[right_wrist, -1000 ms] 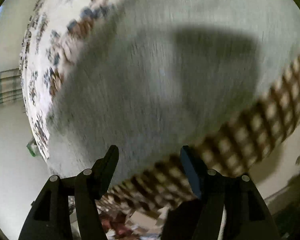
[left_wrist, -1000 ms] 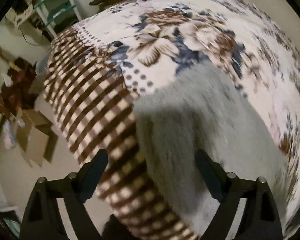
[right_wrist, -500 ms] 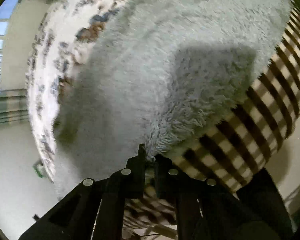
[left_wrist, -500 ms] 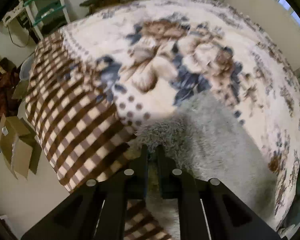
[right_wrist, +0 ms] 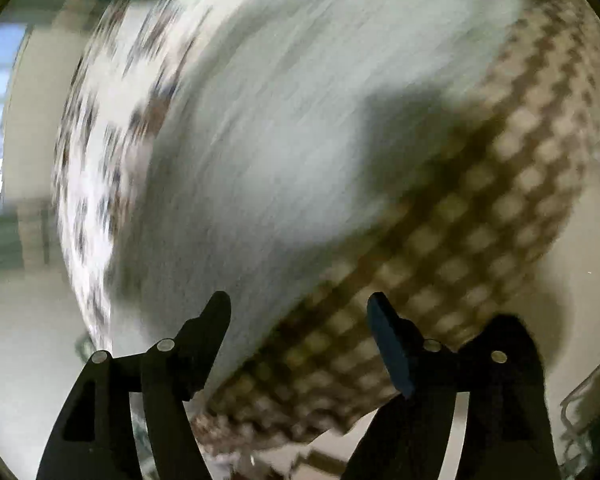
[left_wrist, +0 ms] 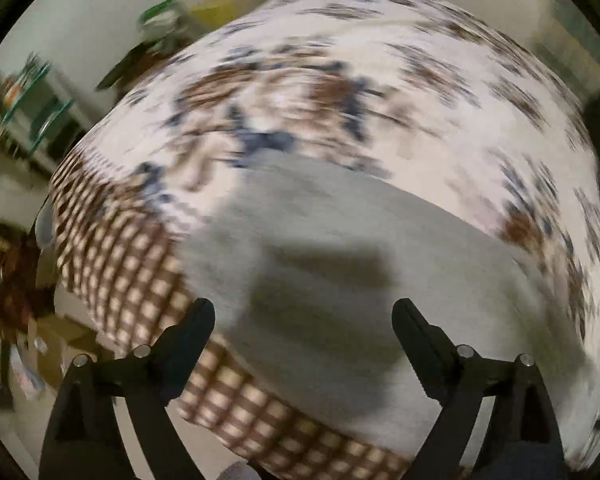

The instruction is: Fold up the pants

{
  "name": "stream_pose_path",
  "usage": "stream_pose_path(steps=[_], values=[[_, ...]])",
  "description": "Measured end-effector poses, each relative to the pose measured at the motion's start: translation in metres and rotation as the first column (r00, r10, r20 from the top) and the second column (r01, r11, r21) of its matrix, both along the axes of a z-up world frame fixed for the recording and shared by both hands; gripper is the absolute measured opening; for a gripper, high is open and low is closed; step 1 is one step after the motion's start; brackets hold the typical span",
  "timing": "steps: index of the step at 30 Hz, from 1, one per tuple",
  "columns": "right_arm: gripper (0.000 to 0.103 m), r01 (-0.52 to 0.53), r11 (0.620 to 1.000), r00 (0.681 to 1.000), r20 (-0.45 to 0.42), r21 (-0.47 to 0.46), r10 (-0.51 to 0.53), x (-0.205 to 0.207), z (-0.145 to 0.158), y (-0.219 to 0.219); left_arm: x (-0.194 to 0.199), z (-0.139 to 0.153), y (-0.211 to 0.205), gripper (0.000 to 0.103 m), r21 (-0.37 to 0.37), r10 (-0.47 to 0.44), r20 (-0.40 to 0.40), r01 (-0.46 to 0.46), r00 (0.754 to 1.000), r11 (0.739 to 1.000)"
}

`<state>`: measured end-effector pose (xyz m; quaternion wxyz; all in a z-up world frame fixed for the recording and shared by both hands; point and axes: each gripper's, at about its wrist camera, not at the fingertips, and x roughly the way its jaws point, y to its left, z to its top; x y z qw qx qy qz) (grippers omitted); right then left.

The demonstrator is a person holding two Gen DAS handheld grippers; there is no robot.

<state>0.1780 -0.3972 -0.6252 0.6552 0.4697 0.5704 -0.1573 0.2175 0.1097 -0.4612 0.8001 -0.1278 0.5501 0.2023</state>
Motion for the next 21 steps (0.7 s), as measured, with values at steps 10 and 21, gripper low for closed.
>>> stream_pose_path(steps=[10, 21], values=[[0.071, 0.379, 0.924, 0.925, 0.06, -0.059, -0.376, -0.015, -0.014, -0.224, 0.016, -0.055, -0.231, 0.091, -0.093, -0.284, -0.126, 0.274, 0.95, 0.957], [0.004, 0.357, 0.931, 0.931, 0.104, -0.071, -0.349, -0.015, -0.01, -0.235, 0.011, -0.056, -0.333, 0.091, -0.063, -0.435, -0.182, 0.431, 0.882, 0.9]])
